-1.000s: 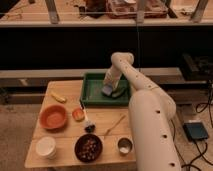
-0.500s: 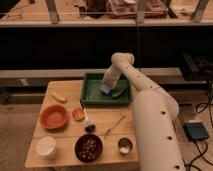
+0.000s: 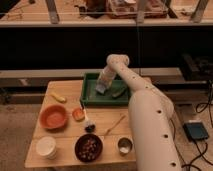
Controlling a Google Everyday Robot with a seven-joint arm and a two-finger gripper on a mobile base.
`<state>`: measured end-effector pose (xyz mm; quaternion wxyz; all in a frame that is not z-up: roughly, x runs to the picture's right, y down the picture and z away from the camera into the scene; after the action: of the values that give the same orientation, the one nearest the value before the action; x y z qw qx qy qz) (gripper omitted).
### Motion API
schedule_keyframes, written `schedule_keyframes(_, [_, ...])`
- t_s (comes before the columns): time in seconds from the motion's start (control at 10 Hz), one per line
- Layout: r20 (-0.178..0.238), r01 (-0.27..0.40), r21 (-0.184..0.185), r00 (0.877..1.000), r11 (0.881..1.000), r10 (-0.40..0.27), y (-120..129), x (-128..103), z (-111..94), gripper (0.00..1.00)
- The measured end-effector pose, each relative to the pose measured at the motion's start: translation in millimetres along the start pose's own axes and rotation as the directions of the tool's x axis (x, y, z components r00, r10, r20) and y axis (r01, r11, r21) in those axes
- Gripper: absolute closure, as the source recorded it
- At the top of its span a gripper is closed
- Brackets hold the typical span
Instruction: Wipe tray with sponge
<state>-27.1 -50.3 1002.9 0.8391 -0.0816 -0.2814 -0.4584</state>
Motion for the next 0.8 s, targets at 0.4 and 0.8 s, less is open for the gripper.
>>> schedule_keyframes(0.4, [0.100, 0.112, 0.017, 0.988, 0.994, -0.113, -16.5, -32.8, 6.5, 0.85])
schedule_keyframes(0.8, [0.117, 0.123, 0.078, 0.984, 0.989, -0.132, -9.5, -56.7, -16.3, 0.85])
